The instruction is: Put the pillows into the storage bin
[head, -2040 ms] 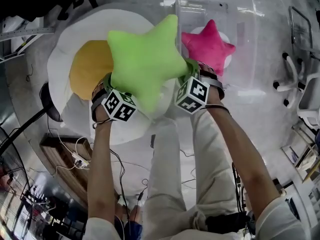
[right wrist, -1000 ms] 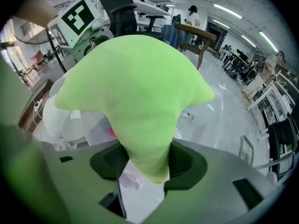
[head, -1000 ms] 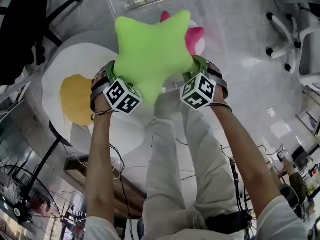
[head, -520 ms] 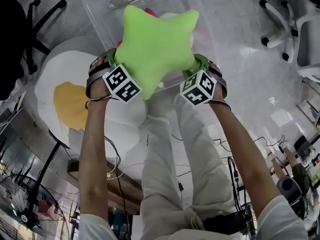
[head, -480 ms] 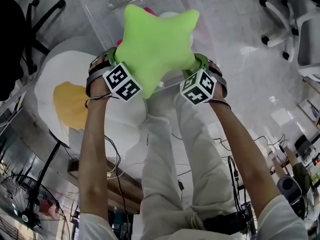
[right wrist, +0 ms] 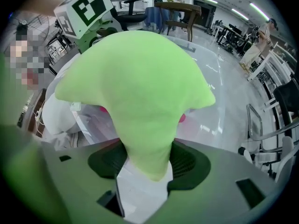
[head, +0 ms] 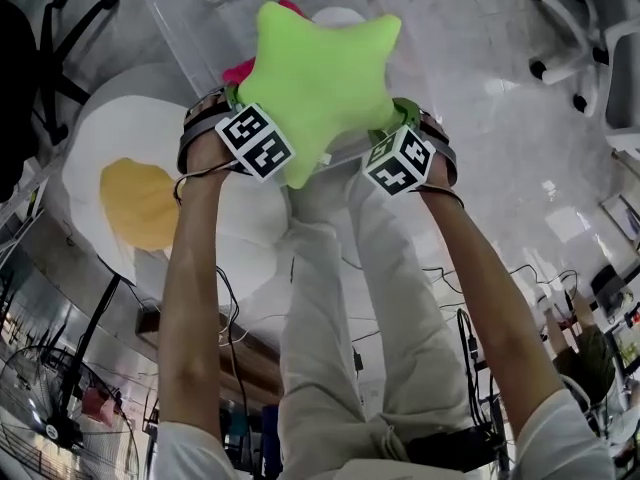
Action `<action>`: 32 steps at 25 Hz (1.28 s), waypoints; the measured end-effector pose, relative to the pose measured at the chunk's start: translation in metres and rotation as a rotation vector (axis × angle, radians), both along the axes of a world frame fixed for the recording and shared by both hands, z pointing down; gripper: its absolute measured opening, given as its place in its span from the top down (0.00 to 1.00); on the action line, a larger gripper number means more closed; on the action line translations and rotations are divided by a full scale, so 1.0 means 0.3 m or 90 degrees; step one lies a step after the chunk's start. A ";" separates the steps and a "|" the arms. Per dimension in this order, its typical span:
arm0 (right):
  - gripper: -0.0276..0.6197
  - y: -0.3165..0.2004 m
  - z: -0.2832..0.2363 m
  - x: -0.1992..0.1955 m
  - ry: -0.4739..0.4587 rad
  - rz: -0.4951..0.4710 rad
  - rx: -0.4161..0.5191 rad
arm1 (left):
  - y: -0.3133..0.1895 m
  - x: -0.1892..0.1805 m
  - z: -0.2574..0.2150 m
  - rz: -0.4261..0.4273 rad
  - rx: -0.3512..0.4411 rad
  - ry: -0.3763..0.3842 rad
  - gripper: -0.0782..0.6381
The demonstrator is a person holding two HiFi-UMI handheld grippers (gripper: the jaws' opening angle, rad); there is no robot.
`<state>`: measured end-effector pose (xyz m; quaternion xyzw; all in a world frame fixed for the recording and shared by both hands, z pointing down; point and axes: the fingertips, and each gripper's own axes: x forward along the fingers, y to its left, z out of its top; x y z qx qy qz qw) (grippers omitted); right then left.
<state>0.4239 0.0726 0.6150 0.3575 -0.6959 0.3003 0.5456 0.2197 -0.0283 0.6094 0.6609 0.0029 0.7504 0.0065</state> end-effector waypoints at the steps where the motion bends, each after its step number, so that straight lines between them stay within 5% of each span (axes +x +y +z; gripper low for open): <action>1: 0.52 0.009 0.019 0.004 0.002 -0.002 -0.012 | 0.006 0.000 0.016 -0.007 -0.002 -0.008 0.21; 7: 0.50 0.030 0.081 0.033 0.028 -0.031 -0.026 | 0.002 -0.048 0.088 -0.101 0.035 -0.073 0.18; 10: 0.50 0.039 0.065 0.046 0.027 -0.019 -0.012 | -0.001 -0.076 0.069 -0.150 0.053 -0.066 0.15; 16: 0.55 0.021 -0.048 0.072 0.012 0.024 0.045 | 0.014 -0.086 -0.048 -0.306 0.043 0.023 0.19; 24: 0.67 -0.059 -0.302 -0.016 -0.067 0.067 0.114 | 0.035 -0.048 -0.250 -0.475 0.056 0.171 0.42; 32: 0.82 -0.045 -0.578 -0.162 -0.174 0.163 0.148 | 0.132 -0.020 -0.535 -0.498 0.072 0.296 0.62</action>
